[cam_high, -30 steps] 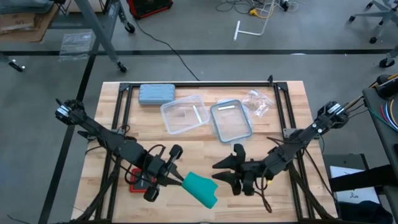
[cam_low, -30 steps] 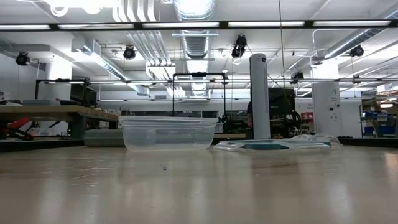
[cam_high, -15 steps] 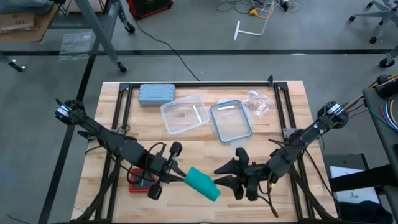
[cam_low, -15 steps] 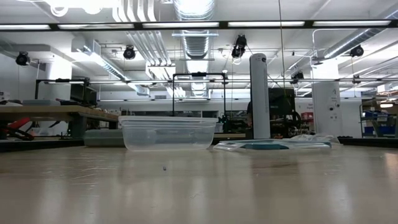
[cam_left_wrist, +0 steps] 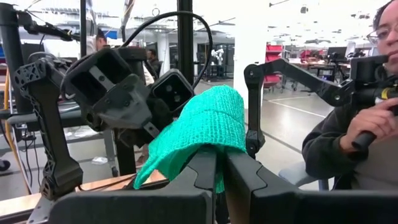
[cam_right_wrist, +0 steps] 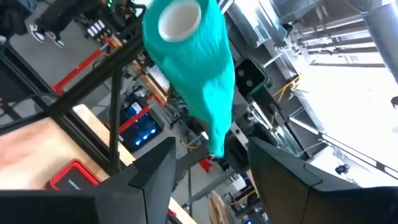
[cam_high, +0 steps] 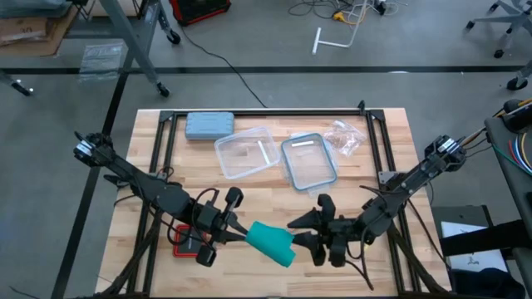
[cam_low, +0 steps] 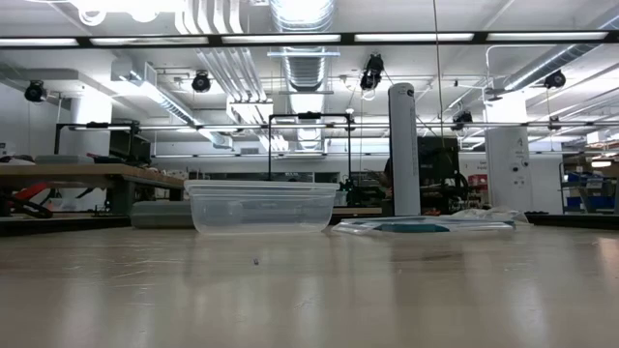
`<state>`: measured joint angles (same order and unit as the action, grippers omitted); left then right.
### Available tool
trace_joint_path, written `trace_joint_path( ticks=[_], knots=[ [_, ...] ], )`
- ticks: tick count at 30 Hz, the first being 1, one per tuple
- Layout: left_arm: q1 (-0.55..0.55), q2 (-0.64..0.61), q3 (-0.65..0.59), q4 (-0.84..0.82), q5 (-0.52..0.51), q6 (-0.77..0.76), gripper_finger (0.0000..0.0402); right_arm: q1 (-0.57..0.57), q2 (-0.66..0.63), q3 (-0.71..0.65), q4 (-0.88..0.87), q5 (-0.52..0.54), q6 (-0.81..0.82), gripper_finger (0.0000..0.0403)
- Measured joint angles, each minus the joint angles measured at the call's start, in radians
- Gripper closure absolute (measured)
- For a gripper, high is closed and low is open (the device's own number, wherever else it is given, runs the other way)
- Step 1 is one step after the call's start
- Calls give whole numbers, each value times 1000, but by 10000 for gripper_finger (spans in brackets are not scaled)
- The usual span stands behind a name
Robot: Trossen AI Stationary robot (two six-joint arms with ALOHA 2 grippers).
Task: Roll bandage
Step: Roll the blue bandage
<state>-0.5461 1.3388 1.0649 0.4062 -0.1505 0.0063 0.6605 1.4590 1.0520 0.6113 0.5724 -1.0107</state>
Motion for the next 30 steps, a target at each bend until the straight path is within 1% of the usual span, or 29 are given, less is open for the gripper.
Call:
trace_joint_path(
  ticks=[5,8,11,15,16,19,21,26,30],
  knots=[
    [0,0,0,-4,-1,7,398,0,27,29,10,-4,0,211],
    [0,0,0,-6,-1,7,398,0,51,51,8,17,-13,234],
    [0,0,0,-16,-1,5,398,0,73,78,3,38,-21,283],
    [0,0,0,-44,-1,-16,398,1,101,96,2,67,-55,377],
    [0,0,0,-57,-1,-22,398,5,104,97,-1,88,-73,389],
    [0,0,0,-98,-1,-46,398,7,106,102,7,156,-87,392],
    [0,0,0,-122,-2,-71,398,12,101,102,1,183,-93,399],
    [0,1,0,-171,-63,-77,398,35,90,101,-3,227,-107,401],
    [0,1,0,-174,-70,-77,398,57,77,101,3,303,-146,402]
  ],
)
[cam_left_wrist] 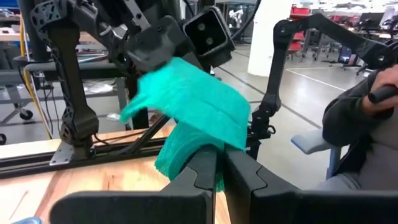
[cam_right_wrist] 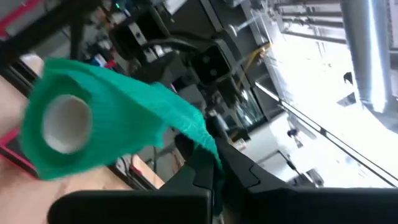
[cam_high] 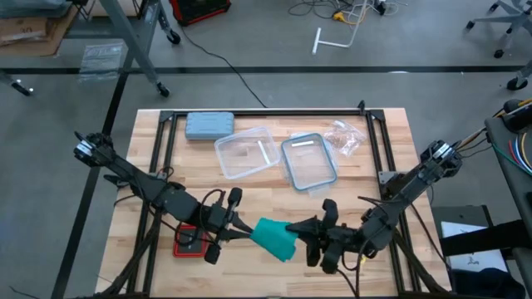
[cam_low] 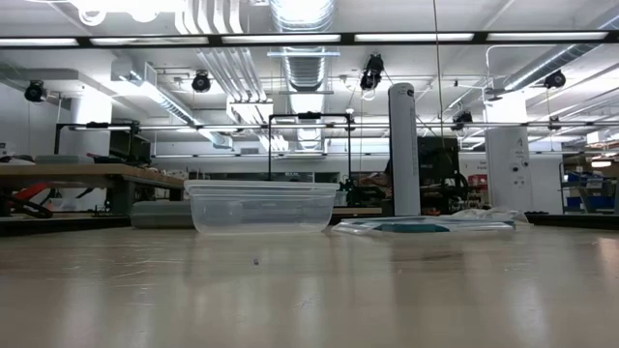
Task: Roll bandage
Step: Roll the blue bandage
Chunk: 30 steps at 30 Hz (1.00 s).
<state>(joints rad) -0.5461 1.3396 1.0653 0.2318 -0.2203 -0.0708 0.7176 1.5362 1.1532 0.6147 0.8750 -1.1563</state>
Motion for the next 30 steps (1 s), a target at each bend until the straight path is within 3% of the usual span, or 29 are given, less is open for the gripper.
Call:
trace_joint_path(
  ticks=[8,17,24,30],
  knots=[
    [0,0,0,-18,-1,-17,398,15,-31,-3,-11,101,-15,402],
    [-17,0,0,-16,-2,42,398,15,-115,-83,-15,139,24,403],
    [-17,1,0,34,-18,92,398,7,-218,-159,-124,-8,265,403],
    [-18,1,0,100,-31,185,398,-26,-199,-161,-200,-70,411,403]
  ],
)
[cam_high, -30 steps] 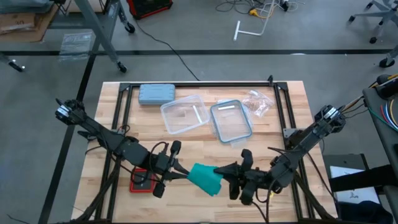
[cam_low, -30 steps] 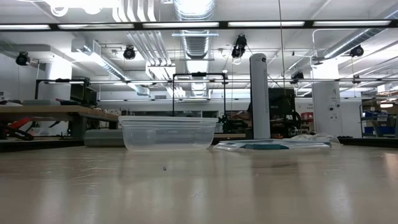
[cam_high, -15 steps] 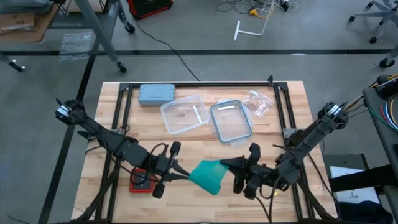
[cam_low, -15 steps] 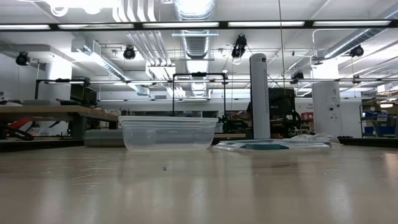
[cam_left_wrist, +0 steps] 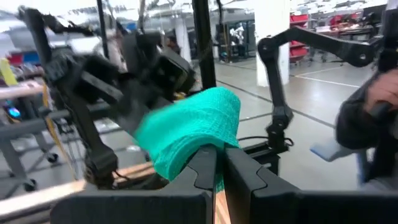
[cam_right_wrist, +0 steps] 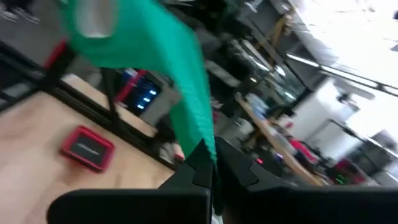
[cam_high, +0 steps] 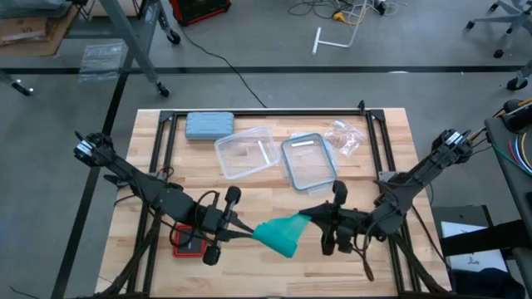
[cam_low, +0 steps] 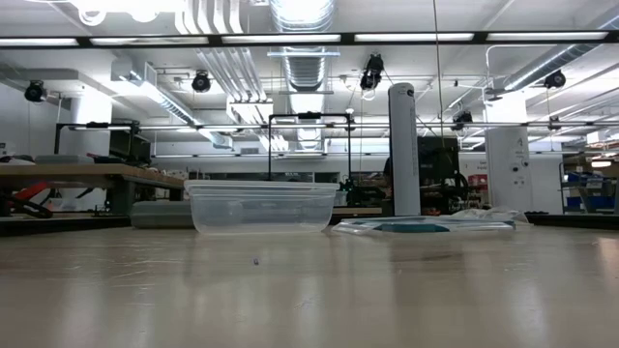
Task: Roll bandage
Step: Roll the blue bandage
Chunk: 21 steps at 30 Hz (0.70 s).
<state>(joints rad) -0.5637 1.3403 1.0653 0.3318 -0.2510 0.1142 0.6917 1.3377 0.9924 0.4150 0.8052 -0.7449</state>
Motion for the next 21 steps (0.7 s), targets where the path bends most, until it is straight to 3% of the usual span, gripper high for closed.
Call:
trace_joint_path(
  ticks=[5,13,17,21],
  knots=[
    [0,0,0,45,-19,35,398,-45,29,2,13,-79,74,403],
    [0,0,0,128,-32,61,398,-121,38,9,8,-348,253,403],
    [0,0,0,192,-187,63,398,-129,38,9,17,-413,306,403],
    [-1,0,0,193,-386,62,398,-132,35,10,59,-399,331,403]
  ],
)
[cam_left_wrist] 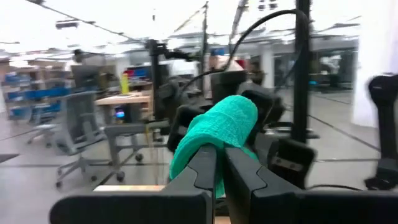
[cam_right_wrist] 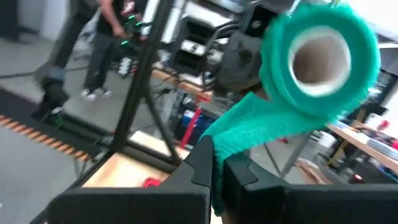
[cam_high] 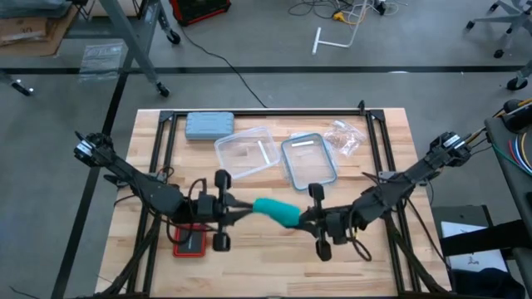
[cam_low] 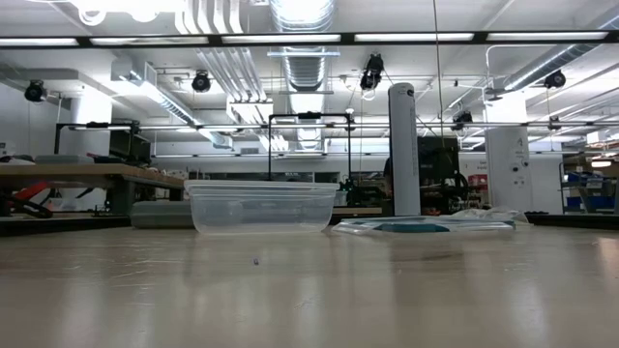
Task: Roll bandage
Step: Roll the blue bandage
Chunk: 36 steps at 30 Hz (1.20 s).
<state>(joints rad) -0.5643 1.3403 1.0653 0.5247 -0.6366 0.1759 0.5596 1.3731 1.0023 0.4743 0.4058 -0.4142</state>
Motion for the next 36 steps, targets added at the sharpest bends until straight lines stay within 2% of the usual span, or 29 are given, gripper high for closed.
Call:
trace_joint_path(
  ticks=[5,15,19,29,36],
  knots=[
    [4,0,0,19,-21,0,398,-14,-1,16,6,67,18,403],
    [5,0,0,47,-29,14,398,-73,1,57,-51,72,98,398],
    [5,0,0,47,-29,25,398,-78,0,65,-54,84,110,366],
    [5,-1,0,99,-30,138,398,-80,-10,72,-55,164,128,254],
    [5,-1,0,104,-30,231,398,-80,-29,72,-73,170,127,218]
  ],
)
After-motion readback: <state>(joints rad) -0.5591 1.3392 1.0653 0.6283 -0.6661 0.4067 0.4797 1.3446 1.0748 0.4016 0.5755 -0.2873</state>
